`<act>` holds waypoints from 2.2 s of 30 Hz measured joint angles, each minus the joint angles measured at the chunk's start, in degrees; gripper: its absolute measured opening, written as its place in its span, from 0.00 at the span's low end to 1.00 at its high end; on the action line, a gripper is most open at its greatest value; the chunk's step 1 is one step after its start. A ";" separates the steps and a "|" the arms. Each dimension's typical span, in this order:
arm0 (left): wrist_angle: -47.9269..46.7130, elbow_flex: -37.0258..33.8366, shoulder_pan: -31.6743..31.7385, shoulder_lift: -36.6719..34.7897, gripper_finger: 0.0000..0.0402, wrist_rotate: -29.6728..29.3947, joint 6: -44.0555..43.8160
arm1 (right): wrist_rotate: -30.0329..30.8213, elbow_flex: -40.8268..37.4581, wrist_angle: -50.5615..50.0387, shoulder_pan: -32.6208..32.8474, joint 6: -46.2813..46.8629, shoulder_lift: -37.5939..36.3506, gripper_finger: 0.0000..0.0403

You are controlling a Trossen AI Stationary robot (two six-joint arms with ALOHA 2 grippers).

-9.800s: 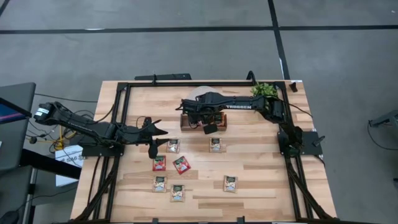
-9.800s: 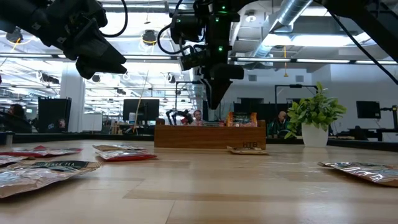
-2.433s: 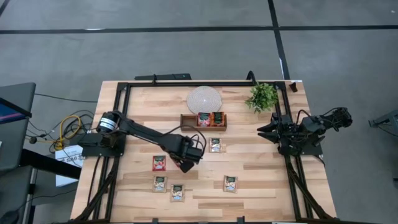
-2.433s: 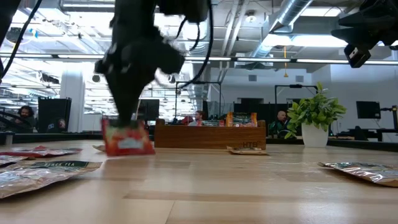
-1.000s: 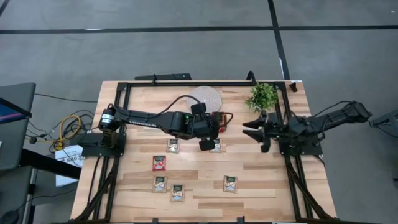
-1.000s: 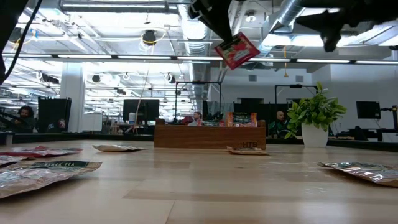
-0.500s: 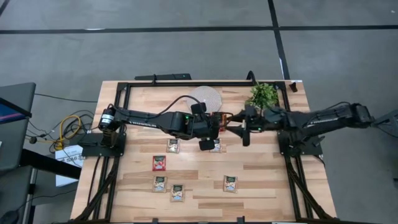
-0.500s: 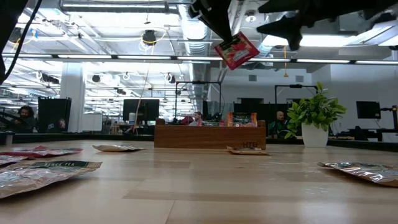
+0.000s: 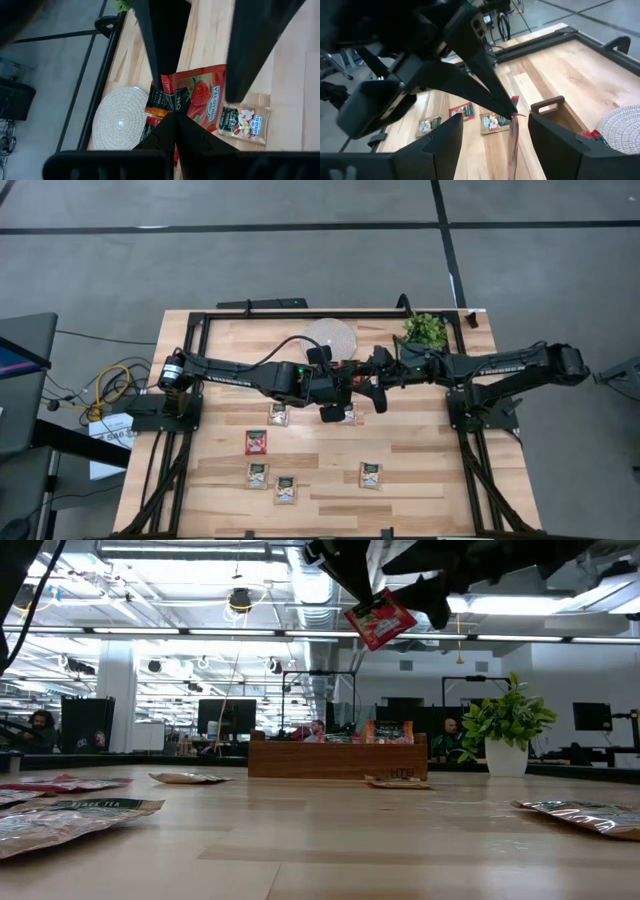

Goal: Pick & Place Tea
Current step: Put the right red tea bag into the middle compartment of the wooden organizer

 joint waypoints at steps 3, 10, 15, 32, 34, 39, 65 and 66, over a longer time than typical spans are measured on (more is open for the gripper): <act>-0.20 0.02 -0.02 0.00 0.00 0.00 0.00 | -0.05 0.73 -0.13 0.00 -0.04 1.19 0.54; -0.22 0.02 -0.02 0.00 0.00 0.02 1.31 | -0.48 1.28 -0.72 0.00 -0.02 1.69 0.50; -0.22 0.02 -0.02 0.00 0.00 0.06 1.49 | -0.53 1.31 -2.55 0.00 -0.02 1.69 0.38; -0.20 0.04 -0.04 -0.02 0.00 0.66 1.26 | -0.46 1.30 -3.23 -0.02 -1.20 1.69 0.02; -0.20 0.04 -0.04 -0.02 0.00 0.65 1.22 | -0.46 1.30 -3.28 -0.02 -1.09 1.69 0.01; -0.15 0.04 -0.04 -0.02 0.05 0.61 -0.06 | -0.37 1.30 -3.41 0.00 -1.07 1.67 0.00; -39.28 -1.35 -7.29 -2.54 0.47 -8.46 -38.48 | 6.88 1.28 13.44 -4.54 3.46 16.66 0.00; -38.73 -2.49 -7.94 -3.34 0.47 -8.47 -39.34 | 6.89 1.28 14.18 -4.60 3.45 17.87 0.00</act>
